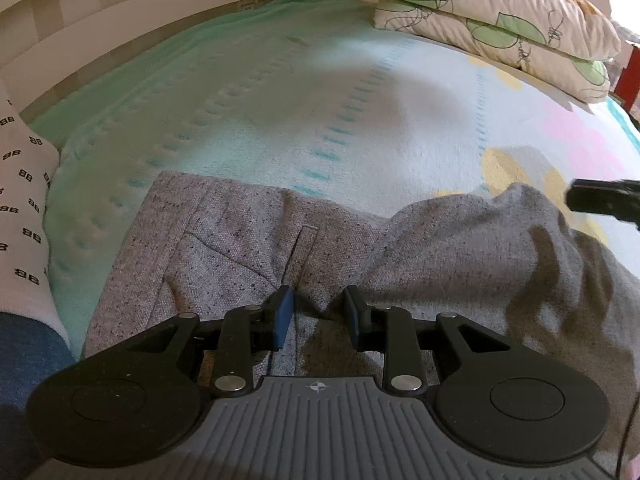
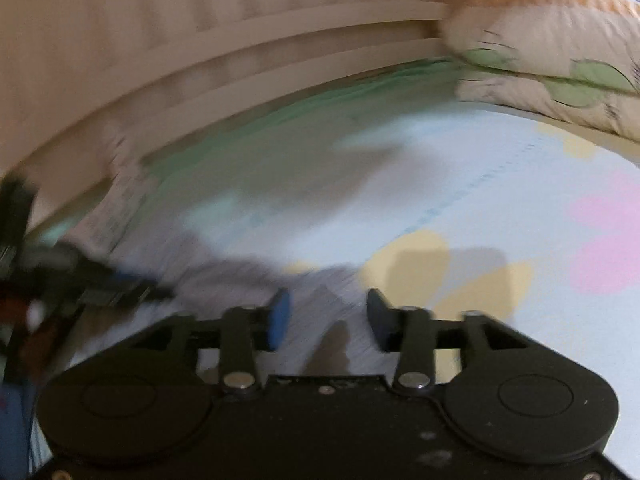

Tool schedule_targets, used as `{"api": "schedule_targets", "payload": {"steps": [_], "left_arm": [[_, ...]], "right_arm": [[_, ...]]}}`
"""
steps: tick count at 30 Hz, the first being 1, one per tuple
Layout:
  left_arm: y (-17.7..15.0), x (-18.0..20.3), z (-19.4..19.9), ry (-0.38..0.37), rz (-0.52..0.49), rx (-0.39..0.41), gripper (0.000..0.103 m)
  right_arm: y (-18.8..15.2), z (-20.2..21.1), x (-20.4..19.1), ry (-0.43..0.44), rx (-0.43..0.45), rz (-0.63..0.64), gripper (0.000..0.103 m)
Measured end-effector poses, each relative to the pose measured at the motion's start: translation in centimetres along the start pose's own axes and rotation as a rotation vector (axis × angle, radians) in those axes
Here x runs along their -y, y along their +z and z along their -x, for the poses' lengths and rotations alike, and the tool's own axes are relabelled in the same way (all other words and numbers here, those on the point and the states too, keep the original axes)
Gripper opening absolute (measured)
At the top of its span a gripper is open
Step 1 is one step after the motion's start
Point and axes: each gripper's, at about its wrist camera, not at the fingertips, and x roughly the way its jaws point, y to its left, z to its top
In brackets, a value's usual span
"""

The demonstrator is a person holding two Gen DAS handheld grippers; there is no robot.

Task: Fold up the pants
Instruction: 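Grasp the fold edge with the right gripper and lift it toward the left gripper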

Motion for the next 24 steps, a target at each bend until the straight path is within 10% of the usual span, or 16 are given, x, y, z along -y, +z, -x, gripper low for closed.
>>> {"api": "schedule_targets", "payload": {"steps": [7, 8, 9, 10, 24], "left_arm": [[-0.3, 0.1, 0.1, 0.001, -0.008, 0.015, 0.029], [-0.3, 0.0, 0.1, 0.000, -0.009, 0.013, 0.029], [-0.3, 0.0, 0.1, -0.002, -0.007, 0.012, 0.029], [-0.3, 0.0, 0.1, -0.004, -0.003, 0.011, 0.029], [-0.2, -0.2, 0.0, -0.010, 0.009, 0.008, 0.029]], "right_arm": [[1.5, -3.9, 3.5, 0.211, -0.167, -0.024, 0.057], [1.4, -4.1, 3.6, 0.235, -0.182, -0.036, 0.044], [1.2, -4.0, 3.6, 0.252, -0.184, -0.044, 0.011], [1.1, -3.7, 3.2, 0.256, -0.173, -0.040, 0.005], [-3.7, -0.1, -6.8, 0.141, -0.091, 0.256, 0.009]]}}
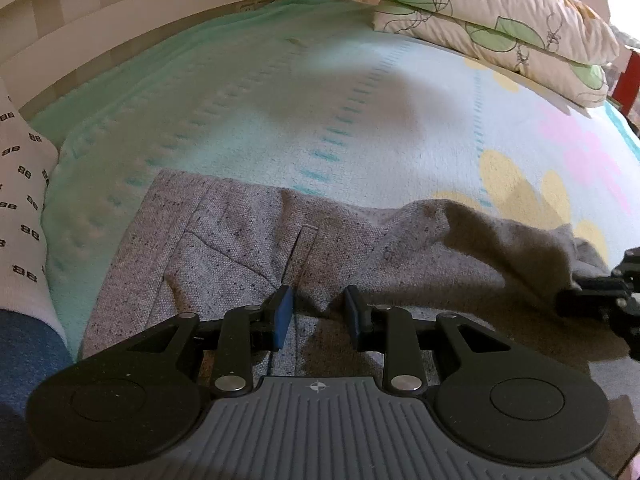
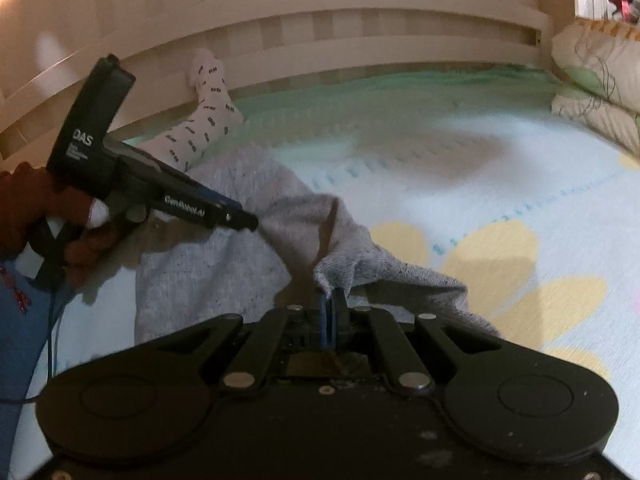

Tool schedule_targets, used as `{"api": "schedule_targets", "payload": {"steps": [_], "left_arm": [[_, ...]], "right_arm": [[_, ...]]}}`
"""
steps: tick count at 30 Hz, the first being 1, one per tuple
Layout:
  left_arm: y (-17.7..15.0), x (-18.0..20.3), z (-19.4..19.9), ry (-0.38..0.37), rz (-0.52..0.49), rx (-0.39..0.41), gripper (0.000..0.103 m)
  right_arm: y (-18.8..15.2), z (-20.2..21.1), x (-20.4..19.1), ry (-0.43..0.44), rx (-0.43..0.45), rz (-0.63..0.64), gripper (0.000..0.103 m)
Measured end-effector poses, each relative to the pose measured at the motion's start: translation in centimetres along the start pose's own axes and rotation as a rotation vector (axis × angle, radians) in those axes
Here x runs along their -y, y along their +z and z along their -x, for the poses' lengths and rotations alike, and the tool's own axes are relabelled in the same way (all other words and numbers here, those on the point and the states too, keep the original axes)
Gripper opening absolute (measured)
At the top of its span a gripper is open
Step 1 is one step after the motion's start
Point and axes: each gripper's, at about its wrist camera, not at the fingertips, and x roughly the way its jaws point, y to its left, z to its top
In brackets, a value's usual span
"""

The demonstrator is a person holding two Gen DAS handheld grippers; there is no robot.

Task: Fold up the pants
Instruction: 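Grasp the fold edge with the right gripper and lift it toward the left gripper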

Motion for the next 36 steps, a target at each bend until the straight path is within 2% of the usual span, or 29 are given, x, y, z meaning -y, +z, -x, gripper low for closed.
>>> {"api": "schedule_targets", "payload": {"steps": [4, 7, 8, 9, 10, 18, 19, 20, 21, 24, 27, 30, 31, 32, 33, 34, 36], "left_arm": [[-0.1, 0.1, 0.0, 0.005, -0.006, 0.007, 0.029], [-0.1, 0.1, 0.0, 0.004, -0.003, 0.008, 0.029], [-0.1, 0.1, 0.0, 0.002, -0.001, 0.008, 0.029], [-0.1, 0.0, 0.0, -0.001, 0.001, 0.008, 0.029], [-0.1, 0.0, 0.0, -0.003, 0.002, 0.008, 0.029], [-0.3, -0.1, 0.1, -0.003, 0.002, 0.014, 0.029], [-0.4, -0.1, 0.1, -0.001, -0.001, 0.015, 0.029], [-0.4, 0.0, 0.1, 0.001, -0.004, 0.017, 0.029], [-0.5, 0.1, 0.1, 0.004, -0.007, 0.019, 0.029], [-0.5, 0.3, 0.1, 0.010, -0.010, 0.020, 0.029], [-0.5, 0.5, 0.1, 0.014, -0.020, 0.017, 0.029], [0.0, 0.6, 0.2, 0.008, -0.037, 0.003, 0.029], [0.3, 0.6, 0.4, 0.005, -0.040, -0.007, 0.029], [0.7, 0.7, 0.8, 0.006, -0.042, -0.015, 0.028], [0.9, 0.8, 1.6, 0.013, -0.046, -0.002, 0.028], [1.1, 1.1, 2.6, 0.018, -0.059, 0.022, 0.028], [1.3, 2.0, 4.3, 0.016, -0.093, 0.055, 0.028]], "right_arm": [[0.1, 0.2, 1.2, -0.026, 0.028, -0.048, 0.007], [0.9, -0.5, 2.9, 0.018, 0.017, -0.140, 0.018], [1.0, -0.6, 3.4, 0.021, 0.016, -0.154, 0.038], [1.2, -0.8, 3.6, 0.015, 0.026, -0.161, 0.054], [1.4, -1.1, 3.9, 0.011, 0.028, -0.169, 0.056], [2.4, -3.4, 6.6, 0.064, 0.010, -0.279, 0.054], [2.6, -3.3, 6.8, 0.063, 0.025, -0.284, 0.048], [3.0, -3.3, 6.9, 0.048, 0.055, -0.294, 0.024], [3.5, -3.3, 7.6, 0.023, 0.077, -0.327, 0.006], [3.9, -4.6, 9.3, -0.003, 0.048, -0.390, 0.005], [3.4, -6.8, 8.7, -0.074, -0.033, -0.318, 0.003], [3.0, -6.9, 9.0, -0.089, -0.020, -0.364, 0.001], [3.0, -6.4, 9.0, -0.098, -0.011, -0.387, 0.003], [3.0, -5.7, 8.9, -0.134, 0.000, -0.397, 0.020], [3.0, -4.7, 8.5, -0.197, 0.022, -0.386, 0.031], [2.9, -3.6, 8.1, -0.235, 0.045, -0.372, 0.032], [2.6, -0.7, 7.5, -0.250, 0.100, -0.390, 0.032]]}}
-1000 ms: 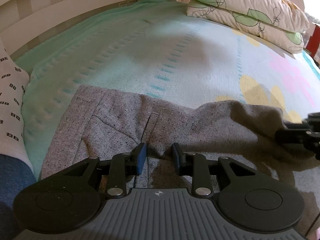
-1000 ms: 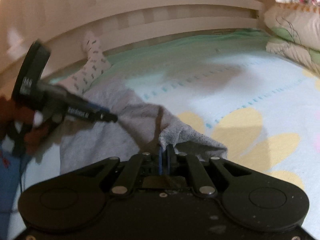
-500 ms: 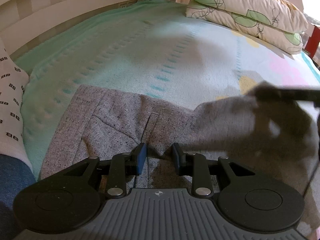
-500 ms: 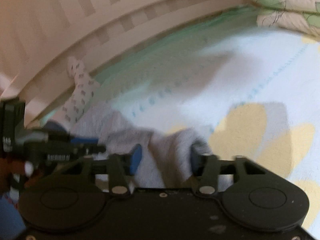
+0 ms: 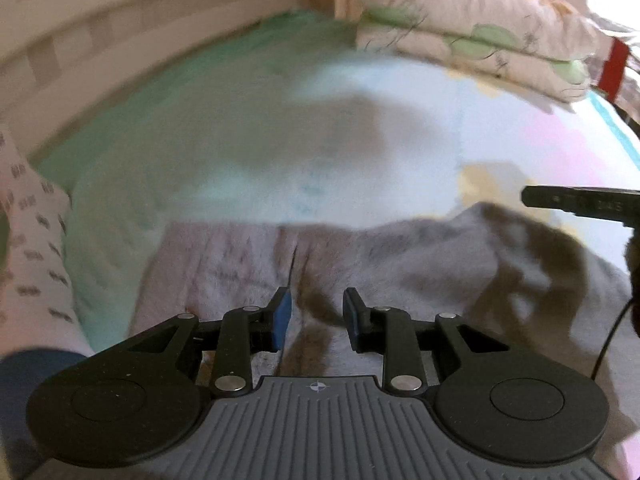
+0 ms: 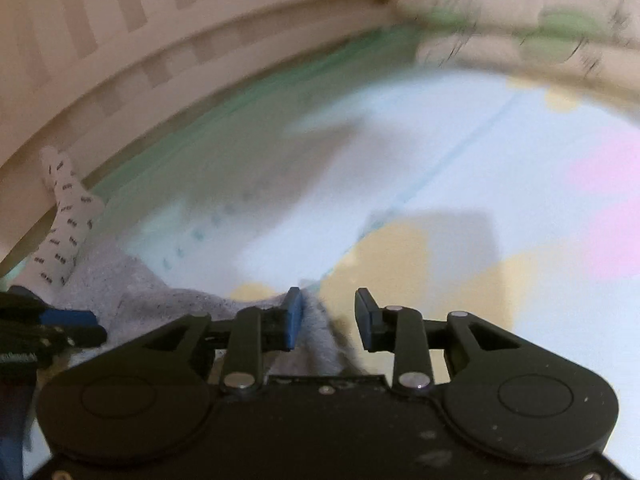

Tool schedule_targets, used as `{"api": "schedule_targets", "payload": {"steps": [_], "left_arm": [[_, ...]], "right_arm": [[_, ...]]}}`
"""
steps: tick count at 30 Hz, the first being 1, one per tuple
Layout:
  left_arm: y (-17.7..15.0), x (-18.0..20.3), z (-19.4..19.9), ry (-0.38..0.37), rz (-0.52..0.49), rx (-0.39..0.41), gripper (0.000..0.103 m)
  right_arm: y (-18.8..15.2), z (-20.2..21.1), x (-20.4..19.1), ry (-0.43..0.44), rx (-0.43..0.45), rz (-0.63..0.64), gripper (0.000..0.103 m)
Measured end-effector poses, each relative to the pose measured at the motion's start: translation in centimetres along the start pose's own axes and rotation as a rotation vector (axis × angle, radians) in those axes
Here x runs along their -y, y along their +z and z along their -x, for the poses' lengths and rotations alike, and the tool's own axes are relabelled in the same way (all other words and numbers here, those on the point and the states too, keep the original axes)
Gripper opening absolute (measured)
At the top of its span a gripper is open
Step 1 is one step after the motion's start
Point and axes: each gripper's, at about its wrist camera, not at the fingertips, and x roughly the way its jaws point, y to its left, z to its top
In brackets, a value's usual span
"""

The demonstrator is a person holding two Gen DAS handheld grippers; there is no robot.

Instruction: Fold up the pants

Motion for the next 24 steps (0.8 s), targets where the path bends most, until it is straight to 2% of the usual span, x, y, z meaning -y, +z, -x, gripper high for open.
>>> {"api": "schedule_targets", "payload": {"steps": [3, 5, 10, 11, 13, 15, 17, 20, 24], "left_arm": [[-0.5, 2.0, 1.6, -0.077, -0.051, -0.006, 0.028], [-1.4, 3.9, 1.8, -0.142, -0.097, -0.036, 0.028], [-4.2, 7.6, 1.6, -0.234, -0.204, -0.102, 0.028], [-4.9, 8.1, 1.2, -0.238, -0.222, -0.143, 0.029], [-6.2, 8.4, 0.2, -0.199, -0.246, -0.217, 0.028], [-6.8, 7.9, 0.4, -0.194, -0.234, -0.188, 0.029], [-6.5, 7.9, 0.5, -0.185, -0.214, -0.204, 0.029], [-6.3, 8.1, 0.3, -0.176, -0.215, -0.207, 0.029], [-6.9, 8.0, 0.3, -0.170, -0.166, -0.185, 0.029]], "right_arm": [[-1.3, 4.7, -0.4, 0.012, 0.055, -0.012, 0.032], [-2.8, 7.1, -1.3, 0.015, 0.055, -0.004, 0.032], [-8.4, 11.1, -4.0, -0.054, -0.043, 0.047, 0.032], [-9.9, 11.6, -4.6, -0.081, -0.079, 0.067, 0.032], [-12.4, 12.4, -5.2, -0.129, -0.142, 0.093, 0.032], [-15.0, 12.5, -5.8, -0.197, -0.216, 0.122, 0.027], [-17.1, 13.6, -5.9, -0.222, -0.191, 0.125, 0.027], [-16.4, 14.6, -5.6, -0.214, -0.199, 0.090, 0.023], [-13.2, 14.1, -5.0, -0.213, -0.083, 0.074, 0.022]]}}
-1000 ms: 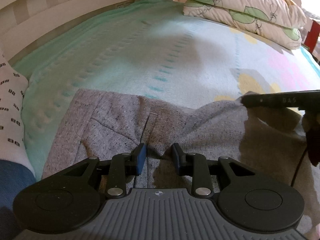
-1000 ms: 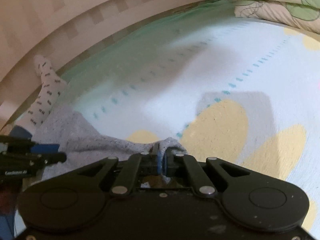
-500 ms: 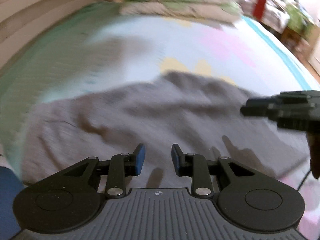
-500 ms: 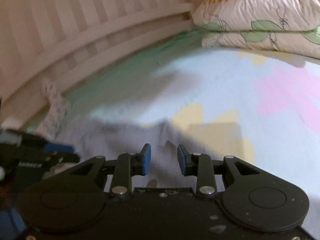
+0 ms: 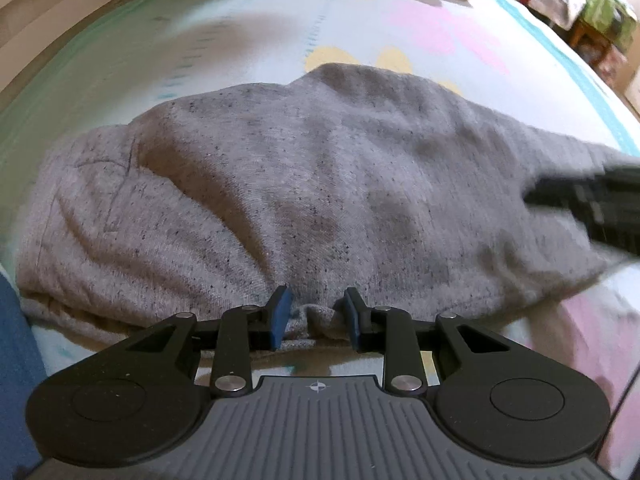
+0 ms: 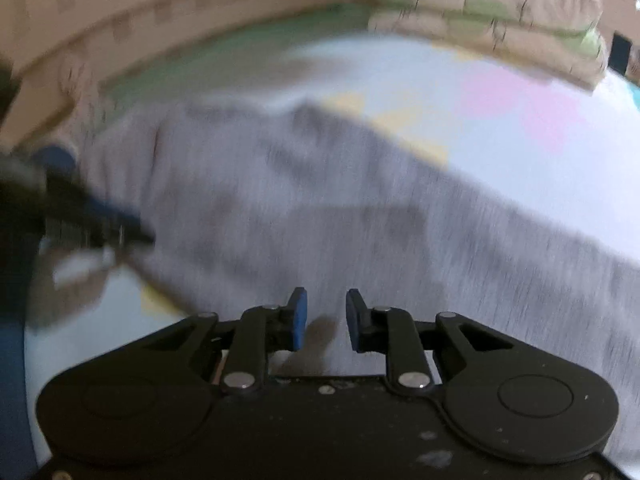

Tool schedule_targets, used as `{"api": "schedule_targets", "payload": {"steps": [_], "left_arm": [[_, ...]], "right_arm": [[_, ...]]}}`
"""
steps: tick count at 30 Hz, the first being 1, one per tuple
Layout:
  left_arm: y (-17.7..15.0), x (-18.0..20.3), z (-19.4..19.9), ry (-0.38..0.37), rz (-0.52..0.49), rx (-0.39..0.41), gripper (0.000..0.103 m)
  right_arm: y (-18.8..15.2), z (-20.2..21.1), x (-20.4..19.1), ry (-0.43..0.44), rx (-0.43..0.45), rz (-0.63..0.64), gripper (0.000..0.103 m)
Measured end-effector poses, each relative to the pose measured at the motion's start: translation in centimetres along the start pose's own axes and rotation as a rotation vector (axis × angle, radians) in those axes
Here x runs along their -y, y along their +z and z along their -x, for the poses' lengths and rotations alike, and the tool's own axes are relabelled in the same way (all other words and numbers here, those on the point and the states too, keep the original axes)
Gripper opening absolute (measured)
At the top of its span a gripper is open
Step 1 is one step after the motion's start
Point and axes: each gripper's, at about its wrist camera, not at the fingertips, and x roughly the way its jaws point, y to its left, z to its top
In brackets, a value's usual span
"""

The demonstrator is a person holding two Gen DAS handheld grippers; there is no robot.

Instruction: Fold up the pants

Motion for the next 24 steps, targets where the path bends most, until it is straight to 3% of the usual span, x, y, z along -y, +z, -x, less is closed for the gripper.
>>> {"api": "schedule_targets", "payload": {"steps": [1, 3, 6, 11, 13, 16, 19, 24], "left_arm": [[-0.1, 0.0, 0.0, 0.002, 0.010, 0.008, 0.029], [-0.3, 0.1, -0.1, 0.007, 0.014, 0.018, 0.029], [-0.3, 0.2, 0.1, 0.010, 0.036, 0.025, 0.029], [-0.3, 0.0, 0.0, 0.005, 0.065, 0.037, 0.029], [-0.7, -0.1, 0.7, 0.003, 0.072, 0.040, 0.029], [-0.8, -0.4, 1.2, -0.005, 0.092, 0.036, 0.029], [-0.4, -0.5, 1.8, -0.003, 0.120, 0.035, 0.029], [0.6, 0.8, 2.5, -0.014, 0.112, 0.060, 0.029]], "right_arm": [[1.2, -0.5, 0.2, 0.010, 0.026, -0.010, 0.021], [3.4, -2.4, 0.4, 0.034, 0.041, -0.029, 0.008], [6.2, -6.4, 0.4, 0.040, 0.021, -0.068, 0.006], [8.0, -12.3, 0.9, -0.065, -0.043, -0.054, 0.005], [8.5, -13.3, 1.7, -0.080, -0.030, -0.070, 0.000], [8.9, -12.5, 2.2, -0.086, -0.007, -0.088, 0.003], [7.7, -9.1, 3.0, -0.074, 0.029, -0.106, 0.007], [3.0, -1.9, 6.2, -0.152, 0.027, -0.128, 0.008]]}}
